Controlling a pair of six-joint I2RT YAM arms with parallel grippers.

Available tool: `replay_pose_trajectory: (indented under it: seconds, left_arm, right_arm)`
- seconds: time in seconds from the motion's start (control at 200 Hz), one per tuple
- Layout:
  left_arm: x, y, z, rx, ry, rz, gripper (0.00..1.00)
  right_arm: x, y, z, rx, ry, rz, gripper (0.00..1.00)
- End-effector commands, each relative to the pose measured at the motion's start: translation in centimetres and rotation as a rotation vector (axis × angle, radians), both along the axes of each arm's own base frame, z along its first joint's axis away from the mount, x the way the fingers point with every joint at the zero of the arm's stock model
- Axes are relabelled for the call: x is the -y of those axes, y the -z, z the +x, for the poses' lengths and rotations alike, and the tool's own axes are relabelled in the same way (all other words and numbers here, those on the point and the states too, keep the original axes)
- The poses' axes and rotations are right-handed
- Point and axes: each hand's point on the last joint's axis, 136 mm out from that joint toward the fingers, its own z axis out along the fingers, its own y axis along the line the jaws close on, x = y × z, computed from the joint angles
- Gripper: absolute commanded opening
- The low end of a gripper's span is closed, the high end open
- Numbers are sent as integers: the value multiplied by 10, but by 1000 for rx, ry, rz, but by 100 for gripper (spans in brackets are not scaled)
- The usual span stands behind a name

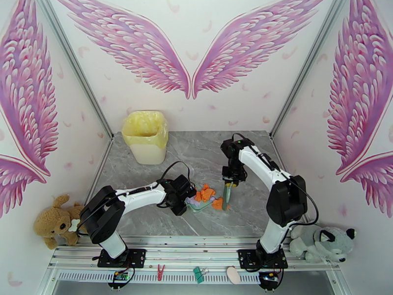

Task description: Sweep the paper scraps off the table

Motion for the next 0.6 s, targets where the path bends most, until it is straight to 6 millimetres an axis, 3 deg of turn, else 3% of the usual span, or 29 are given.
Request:
replay_pose_trajectory:
  seconds: [0.0, 0.225, 0.42, 0.595]
  left_arm:
    - [-5, 1, -1, -24, -11, 24, 0]
    - [-6, 1, -2, -23, -11, 26, 0]
    - [-5, 1, 0, -21, -17, 23, 0]
    - [-3, 1, 2, -20, -22, 22, 0]
  right_arm:
    - [19, 3, 41, 89, -24, -96, 0]
    - [8, -3, 73, 114, -48, -65, 0]
    - [-3, -5, 76, 134, -75, -15, 0]
    - [-10, -35, 71, 199, -166, 11, 0]
